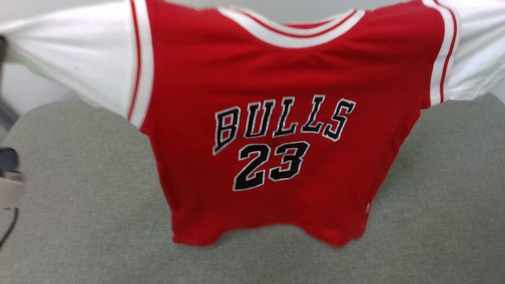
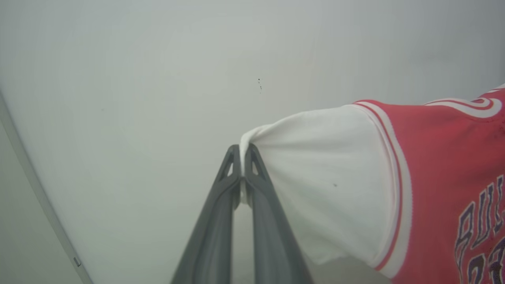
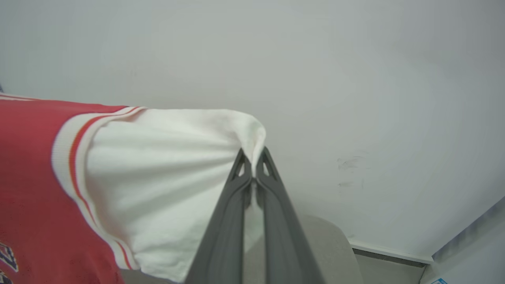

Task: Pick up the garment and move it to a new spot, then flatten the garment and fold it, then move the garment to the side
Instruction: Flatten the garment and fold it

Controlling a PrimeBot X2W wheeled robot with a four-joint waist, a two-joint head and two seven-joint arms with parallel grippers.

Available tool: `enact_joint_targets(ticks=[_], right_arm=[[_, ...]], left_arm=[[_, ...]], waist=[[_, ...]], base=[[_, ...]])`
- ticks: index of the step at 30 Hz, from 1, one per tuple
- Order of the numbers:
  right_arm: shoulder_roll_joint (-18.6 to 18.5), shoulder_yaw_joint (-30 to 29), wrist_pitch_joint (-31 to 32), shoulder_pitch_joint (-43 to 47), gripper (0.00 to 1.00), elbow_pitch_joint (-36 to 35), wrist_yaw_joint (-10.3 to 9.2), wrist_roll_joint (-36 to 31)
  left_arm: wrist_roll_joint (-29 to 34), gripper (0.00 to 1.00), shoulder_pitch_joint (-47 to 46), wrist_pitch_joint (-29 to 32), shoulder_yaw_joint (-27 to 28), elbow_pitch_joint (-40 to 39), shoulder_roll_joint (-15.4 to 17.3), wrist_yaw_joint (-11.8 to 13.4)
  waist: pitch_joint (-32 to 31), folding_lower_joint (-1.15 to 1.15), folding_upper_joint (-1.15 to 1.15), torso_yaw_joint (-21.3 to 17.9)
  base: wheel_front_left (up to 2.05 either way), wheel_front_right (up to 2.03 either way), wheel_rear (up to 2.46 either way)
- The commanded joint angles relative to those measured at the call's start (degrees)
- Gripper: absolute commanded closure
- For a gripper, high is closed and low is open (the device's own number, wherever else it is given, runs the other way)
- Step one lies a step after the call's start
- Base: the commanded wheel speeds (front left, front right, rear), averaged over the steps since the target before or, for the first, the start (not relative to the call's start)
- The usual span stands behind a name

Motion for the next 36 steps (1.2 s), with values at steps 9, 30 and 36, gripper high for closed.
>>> enact_joint_targets(ticks=[9, 30, 36], right_arm=[[0.4, -0.2, -4.3, -8.3, 1.0, -1.4, -0.05, -2.6], [3.2, 6.9, -16.6, -45.3, 1.0, 19.4, -0.07, -14.8], [4.2, 5.7, -20.4, -55.9, 1.0, 27.1, -0.07, -20.0]], left_arm=[[-3.0, 1.0, -5.9, -2.3, 9.9, 1.3, 4.2, -1.8], [4.9, 1.0, -57.2, -0.2, -4.9, 30.7, -3.6, -17.6], [9.5, 1.0, -75.7, -0.6, -10.1, 44.5, -11.8, -22.3]], waist=[[3.6, 0.01, 0.0, -1.9], [30.7, 0.01, 0.0, -2.6], [35.7, 0.01, 0.0, -1.2]], base=[[0.0, 0.0, 0.0], [0.0, 0.0, 0.0], [0.0, 0.0, 0.0]])
